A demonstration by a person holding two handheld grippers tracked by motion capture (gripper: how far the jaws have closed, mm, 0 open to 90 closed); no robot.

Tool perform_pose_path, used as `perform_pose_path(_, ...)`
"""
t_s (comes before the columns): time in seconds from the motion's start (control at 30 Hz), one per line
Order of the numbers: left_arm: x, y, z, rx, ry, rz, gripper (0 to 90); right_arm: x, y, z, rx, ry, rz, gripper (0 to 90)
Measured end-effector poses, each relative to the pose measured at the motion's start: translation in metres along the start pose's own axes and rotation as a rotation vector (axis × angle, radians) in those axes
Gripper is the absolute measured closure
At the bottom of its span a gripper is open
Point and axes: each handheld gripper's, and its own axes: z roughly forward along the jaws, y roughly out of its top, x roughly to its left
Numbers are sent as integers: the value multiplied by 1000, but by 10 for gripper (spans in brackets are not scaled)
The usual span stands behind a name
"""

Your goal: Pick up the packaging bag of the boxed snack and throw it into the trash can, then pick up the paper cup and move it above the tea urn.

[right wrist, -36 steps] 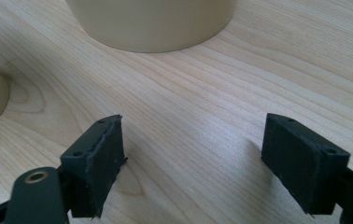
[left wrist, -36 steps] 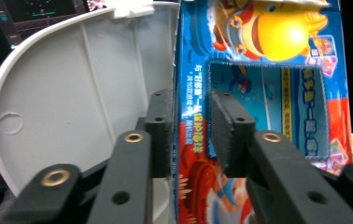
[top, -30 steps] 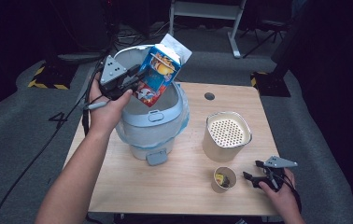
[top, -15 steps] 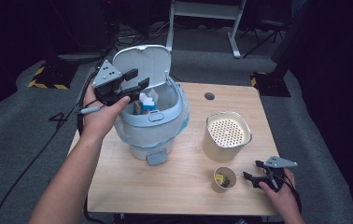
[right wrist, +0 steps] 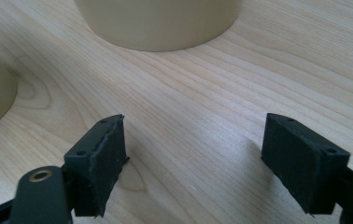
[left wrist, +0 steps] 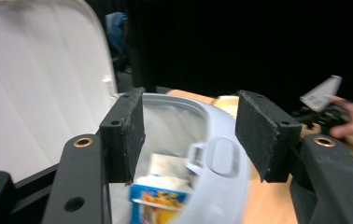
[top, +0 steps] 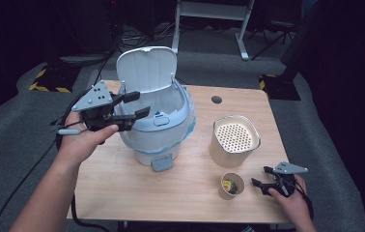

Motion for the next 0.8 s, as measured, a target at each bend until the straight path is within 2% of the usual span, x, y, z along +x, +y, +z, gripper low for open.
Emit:
perform_pose_path(0.17, -10, -12, -12, 23, -36, 7, 420, 0, -1, -2, -2, 20, -18, 245)
perform_pose_path(0.3, -18, -24, -19, 33, -45, 1, 397, 5, 0, -6, 12, 64, -38, 246)
perform_pose_path(0.47, -28, -49, -24, 75, -61, -1, 385, 16, 3, -14, -9, 117, -84, 229)
perform_pose_path(0.57, -32, -61, -25, 98, -57, 2, 386, 22, 6, -16, -20, 153, -105, 222)
perform_pose_path(0.8, -38, -103, -21, 87, -58, -47, 390, 41, 12, -18, -24, 236, -152, 239)
